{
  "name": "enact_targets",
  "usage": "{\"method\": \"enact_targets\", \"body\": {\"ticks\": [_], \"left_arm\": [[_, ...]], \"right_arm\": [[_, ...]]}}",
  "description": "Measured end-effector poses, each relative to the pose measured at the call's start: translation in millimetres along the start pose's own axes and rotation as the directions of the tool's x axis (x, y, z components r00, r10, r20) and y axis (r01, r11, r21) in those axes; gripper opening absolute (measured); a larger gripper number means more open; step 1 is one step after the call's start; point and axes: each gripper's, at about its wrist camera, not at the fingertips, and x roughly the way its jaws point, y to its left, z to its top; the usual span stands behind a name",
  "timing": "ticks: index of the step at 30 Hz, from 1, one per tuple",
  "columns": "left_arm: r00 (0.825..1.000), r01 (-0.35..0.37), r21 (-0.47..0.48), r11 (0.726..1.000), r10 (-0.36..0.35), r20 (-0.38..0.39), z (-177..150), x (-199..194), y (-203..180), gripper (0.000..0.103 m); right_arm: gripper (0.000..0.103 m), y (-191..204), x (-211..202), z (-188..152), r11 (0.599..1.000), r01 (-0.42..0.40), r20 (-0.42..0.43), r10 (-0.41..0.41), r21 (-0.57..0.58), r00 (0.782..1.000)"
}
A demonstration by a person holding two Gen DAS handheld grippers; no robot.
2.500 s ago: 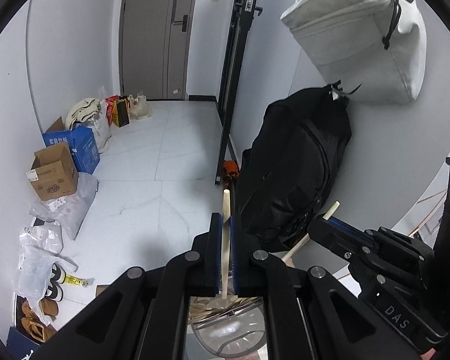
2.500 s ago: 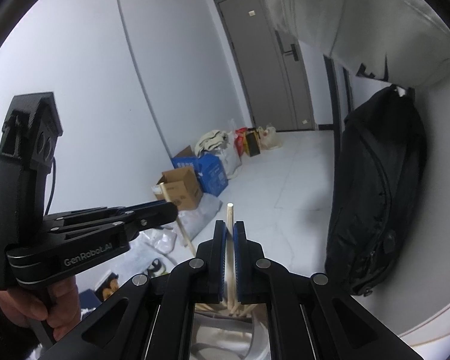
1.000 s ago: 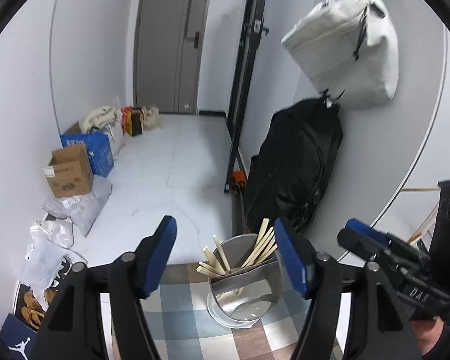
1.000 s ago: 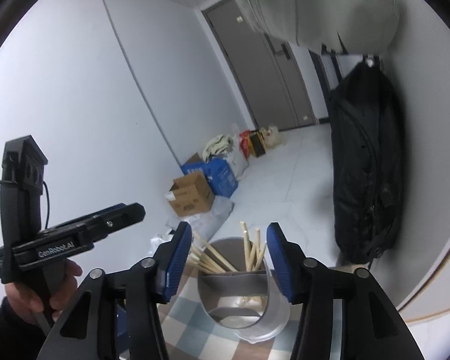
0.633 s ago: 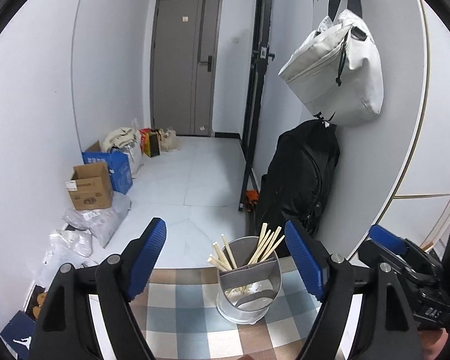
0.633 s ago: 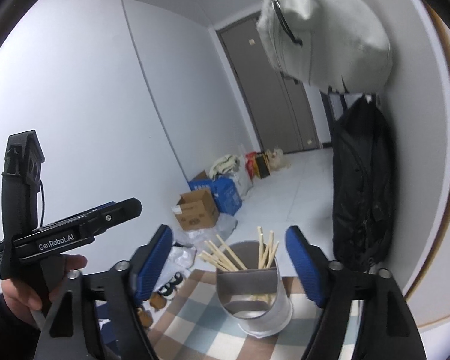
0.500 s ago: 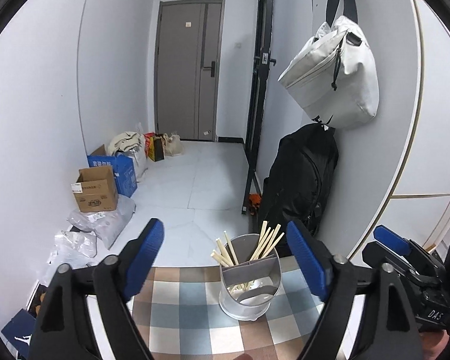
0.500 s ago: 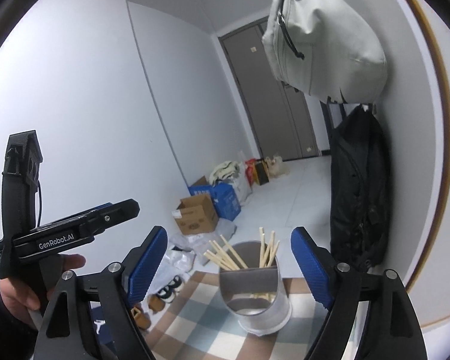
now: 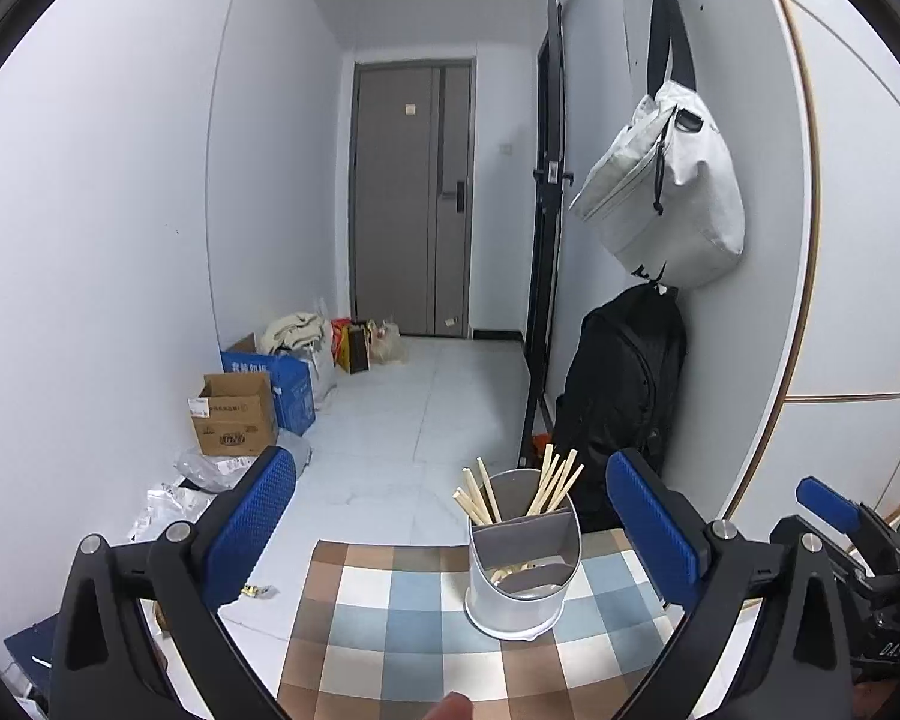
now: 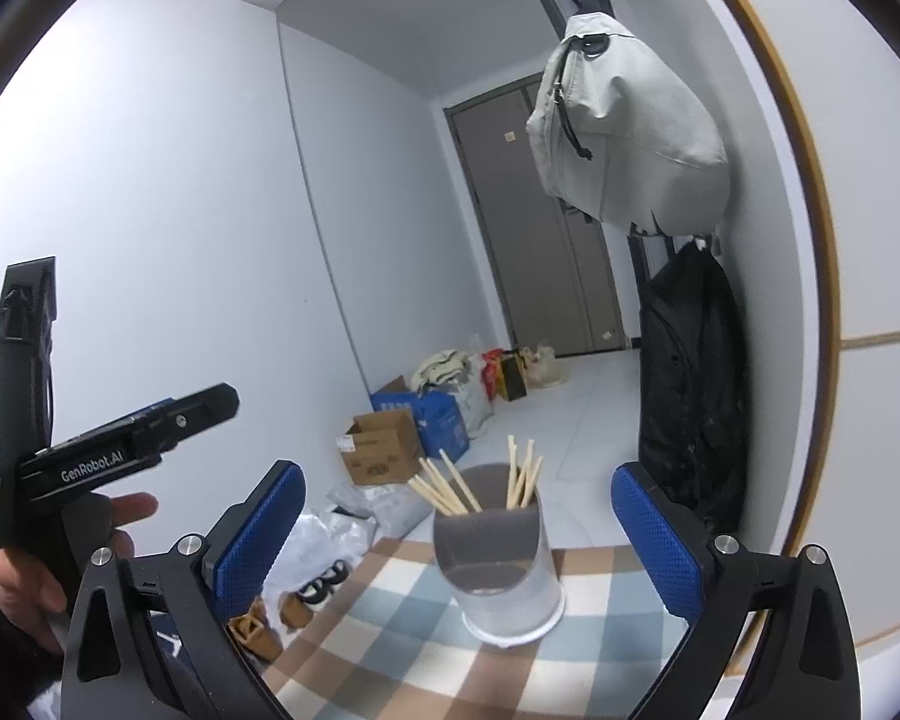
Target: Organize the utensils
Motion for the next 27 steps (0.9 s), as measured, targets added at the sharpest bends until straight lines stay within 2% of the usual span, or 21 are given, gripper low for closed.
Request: {"method": "enact_targets", "body": {"ticks": [19,27], "left_arm": [[0.998,-0.054,0.015,0.998,0.055,-0.027,-68,3,1,0.102],[0.997,-0.065,0.005,0.998,0.065,-0.037,-86,15,5,0.102]], "right_arm": [[0.103,19,-26,-49,0.996,0.015,0.037,-0.011,-0.09,0.999],[0.103,18,-14,-64,0.995,0.03,-0.013,-0.032,-0.097,0.999]]}}
